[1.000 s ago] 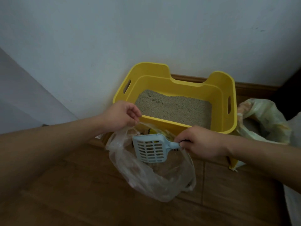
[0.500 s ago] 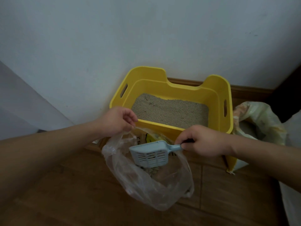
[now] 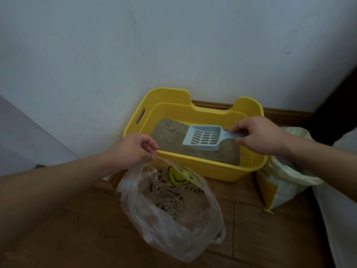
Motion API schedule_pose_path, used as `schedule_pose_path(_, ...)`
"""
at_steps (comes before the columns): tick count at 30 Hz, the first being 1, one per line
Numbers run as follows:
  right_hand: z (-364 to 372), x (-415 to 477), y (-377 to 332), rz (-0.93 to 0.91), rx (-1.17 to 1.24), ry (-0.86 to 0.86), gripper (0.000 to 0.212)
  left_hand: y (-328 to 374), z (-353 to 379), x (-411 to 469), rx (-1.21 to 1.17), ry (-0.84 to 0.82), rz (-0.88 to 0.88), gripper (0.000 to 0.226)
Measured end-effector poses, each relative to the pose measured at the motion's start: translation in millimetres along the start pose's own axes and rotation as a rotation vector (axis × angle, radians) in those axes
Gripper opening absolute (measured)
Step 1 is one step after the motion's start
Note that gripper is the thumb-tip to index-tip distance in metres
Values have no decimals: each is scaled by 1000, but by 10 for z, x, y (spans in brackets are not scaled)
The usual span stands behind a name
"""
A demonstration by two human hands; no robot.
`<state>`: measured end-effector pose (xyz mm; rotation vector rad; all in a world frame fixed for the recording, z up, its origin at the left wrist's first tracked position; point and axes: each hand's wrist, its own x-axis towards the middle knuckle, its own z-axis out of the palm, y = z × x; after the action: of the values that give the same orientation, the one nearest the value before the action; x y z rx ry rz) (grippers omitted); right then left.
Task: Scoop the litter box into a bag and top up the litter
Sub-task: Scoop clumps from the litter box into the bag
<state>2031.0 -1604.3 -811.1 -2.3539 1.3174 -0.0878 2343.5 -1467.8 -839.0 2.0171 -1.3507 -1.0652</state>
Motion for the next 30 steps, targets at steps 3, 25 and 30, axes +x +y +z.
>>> schedule_pose_path(3, 65, 157, 108, 59, -165, -9, 31, 6, -14, 32, -25, 6, 3, 24)
schedule_pose_path(25, 892, 1462, 84, 163, -202, -122, 24, 10, 7, 298, -226, -18, -7, 27)
schedule_pose_path(30, 1012, 1745, -93, 125, -168, -144, 27, -4, -28, 359, -258, -51, -35, 29)
